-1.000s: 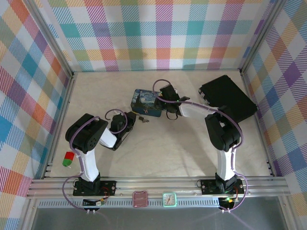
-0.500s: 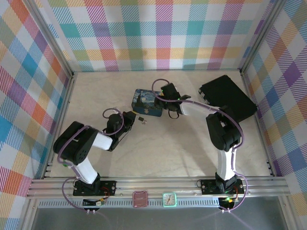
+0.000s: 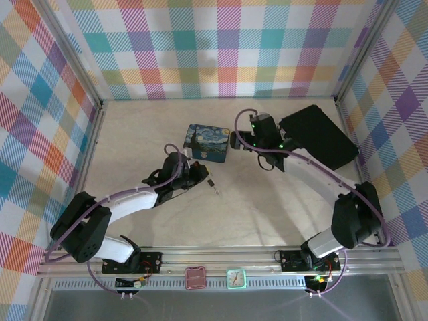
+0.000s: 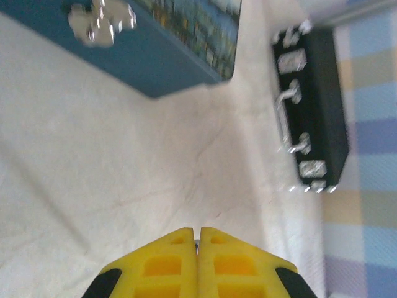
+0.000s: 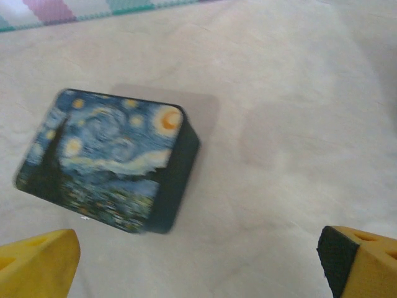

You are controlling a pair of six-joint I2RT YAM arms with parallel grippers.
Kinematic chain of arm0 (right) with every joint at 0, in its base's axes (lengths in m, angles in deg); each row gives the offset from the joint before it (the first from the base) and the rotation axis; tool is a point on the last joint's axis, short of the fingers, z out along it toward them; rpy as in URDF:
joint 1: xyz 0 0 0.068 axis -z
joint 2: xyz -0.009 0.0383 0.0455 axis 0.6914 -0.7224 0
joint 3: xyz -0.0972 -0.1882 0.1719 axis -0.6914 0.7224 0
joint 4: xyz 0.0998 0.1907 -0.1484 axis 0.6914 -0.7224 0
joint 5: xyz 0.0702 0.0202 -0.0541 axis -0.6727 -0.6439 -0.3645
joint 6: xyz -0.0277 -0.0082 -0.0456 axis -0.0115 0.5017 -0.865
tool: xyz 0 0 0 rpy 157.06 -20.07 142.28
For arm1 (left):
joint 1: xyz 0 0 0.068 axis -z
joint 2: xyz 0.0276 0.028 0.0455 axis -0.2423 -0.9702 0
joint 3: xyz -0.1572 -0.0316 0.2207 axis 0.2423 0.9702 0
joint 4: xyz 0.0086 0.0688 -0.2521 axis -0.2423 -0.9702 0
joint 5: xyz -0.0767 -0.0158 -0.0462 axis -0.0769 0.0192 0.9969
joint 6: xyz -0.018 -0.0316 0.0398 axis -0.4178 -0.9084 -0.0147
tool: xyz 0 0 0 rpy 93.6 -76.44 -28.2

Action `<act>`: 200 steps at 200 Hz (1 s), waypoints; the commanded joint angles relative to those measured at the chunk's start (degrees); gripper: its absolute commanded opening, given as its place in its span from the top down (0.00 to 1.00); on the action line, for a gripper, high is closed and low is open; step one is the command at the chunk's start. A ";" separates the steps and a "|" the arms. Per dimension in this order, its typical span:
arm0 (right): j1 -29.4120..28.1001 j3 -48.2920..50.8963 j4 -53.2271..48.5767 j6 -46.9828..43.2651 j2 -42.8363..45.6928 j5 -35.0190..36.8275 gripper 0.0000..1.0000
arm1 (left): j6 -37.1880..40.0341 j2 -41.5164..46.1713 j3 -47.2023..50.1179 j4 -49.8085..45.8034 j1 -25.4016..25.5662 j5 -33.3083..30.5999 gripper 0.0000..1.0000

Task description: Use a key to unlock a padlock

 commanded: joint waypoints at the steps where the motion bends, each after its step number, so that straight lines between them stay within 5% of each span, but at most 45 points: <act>1: 1.33 4.84 -2.97 -2.36 3.04 2.50 0.01 | 3.40 -1.94 -2.20 -6.58 2.76 -0.17 1.00; 74: 7.62 13.16 -0.21 -4.14 9.01 3.95 0.01 | 3.78 -11.15 -4.33 -3.95 4.61 -2.57 0.99; 137: 14.63 18.12 7.16 -14.33 8.43 8.93 0.01 | 8.63 -5.74 -8.76 -14.03 3.88 -10.64 0.38; 200: 26.09 27.04 28.53 -20.82 1.98 -2.34 0.01 | 26.88 4.14 -14.85 -25.22 -9.20 -24.05 0.15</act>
